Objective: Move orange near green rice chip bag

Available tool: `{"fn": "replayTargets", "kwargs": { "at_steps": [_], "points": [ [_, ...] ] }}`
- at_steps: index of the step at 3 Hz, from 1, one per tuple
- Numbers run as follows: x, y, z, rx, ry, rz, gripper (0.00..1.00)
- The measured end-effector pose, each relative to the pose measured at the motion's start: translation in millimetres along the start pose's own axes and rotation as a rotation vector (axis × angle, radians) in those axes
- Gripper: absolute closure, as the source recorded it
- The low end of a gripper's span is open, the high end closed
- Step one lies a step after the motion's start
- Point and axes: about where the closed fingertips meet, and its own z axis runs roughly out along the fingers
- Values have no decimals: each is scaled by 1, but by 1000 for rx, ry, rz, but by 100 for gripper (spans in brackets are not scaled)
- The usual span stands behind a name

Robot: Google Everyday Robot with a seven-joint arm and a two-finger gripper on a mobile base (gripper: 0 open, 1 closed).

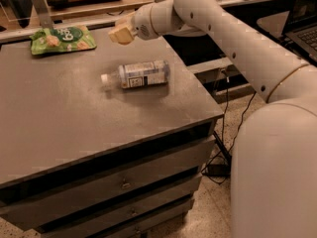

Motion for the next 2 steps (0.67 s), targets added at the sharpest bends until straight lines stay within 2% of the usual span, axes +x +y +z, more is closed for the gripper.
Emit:
{"fn": "replayTargets", "kwargs": {
  "at_steps": [1,2],
  "points": [
    [-3,1,14,-7,-1,-13,100],
    [-10,3,45,-43,-16,-41,100]
  ]
}}
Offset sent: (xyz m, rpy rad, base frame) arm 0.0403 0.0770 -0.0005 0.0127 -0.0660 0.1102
